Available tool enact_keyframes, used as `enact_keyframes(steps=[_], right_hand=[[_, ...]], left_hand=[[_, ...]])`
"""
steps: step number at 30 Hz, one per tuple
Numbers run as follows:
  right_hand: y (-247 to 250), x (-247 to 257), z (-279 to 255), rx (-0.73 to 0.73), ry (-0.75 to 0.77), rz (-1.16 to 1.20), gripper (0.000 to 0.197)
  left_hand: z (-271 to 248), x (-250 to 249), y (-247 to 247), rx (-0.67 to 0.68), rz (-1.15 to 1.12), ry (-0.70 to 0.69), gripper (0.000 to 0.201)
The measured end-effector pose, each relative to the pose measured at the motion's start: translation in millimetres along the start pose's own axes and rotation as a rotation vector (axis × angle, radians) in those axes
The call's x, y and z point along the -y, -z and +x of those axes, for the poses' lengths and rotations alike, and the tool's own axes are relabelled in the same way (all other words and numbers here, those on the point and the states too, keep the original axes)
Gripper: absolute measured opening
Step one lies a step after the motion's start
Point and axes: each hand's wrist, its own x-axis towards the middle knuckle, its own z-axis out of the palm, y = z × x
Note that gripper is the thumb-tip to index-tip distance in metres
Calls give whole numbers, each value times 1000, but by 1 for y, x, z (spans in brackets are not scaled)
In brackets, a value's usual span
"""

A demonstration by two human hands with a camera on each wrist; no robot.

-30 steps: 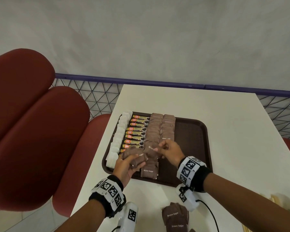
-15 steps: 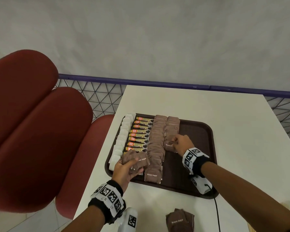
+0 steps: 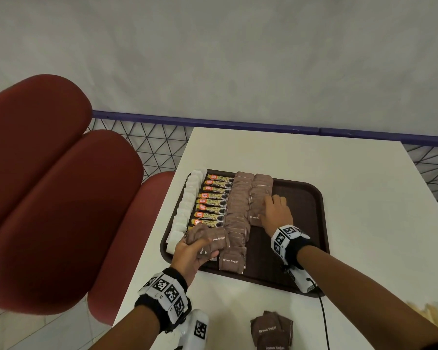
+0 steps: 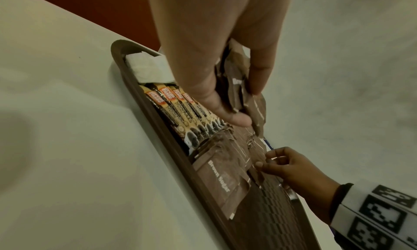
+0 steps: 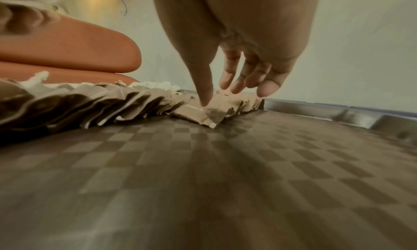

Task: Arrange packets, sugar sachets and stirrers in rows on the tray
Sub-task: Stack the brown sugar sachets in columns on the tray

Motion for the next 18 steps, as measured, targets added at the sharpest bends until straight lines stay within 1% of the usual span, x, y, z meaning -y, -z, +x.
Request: enact_keyframes(steps=[2,5,8,12,14,16,18], right_hand=[[4,1,-6,-47,50,77,34],[11,7,-18,-61,131,339,24],[19,18,-33,49,202,573,20],[28,31,-46,201,283,738,30],[30,36,-49,313,276,824,35],[30,38,-50,409,268,856,38],[28,39,-51,425,273,854,39]], left_hand=[[-1,1,0,-13,13,-6,39],[-2,0,-3,-15,28,-19,34],[-4,1,-7,-2,41,-30,31],[-7,2,-14,2,70,-42,27],[-8,3,-17,8,86,-51,27],[-7,3,-19,15,89,-59,30],[-7,2,-20,24,92,-62,34]])
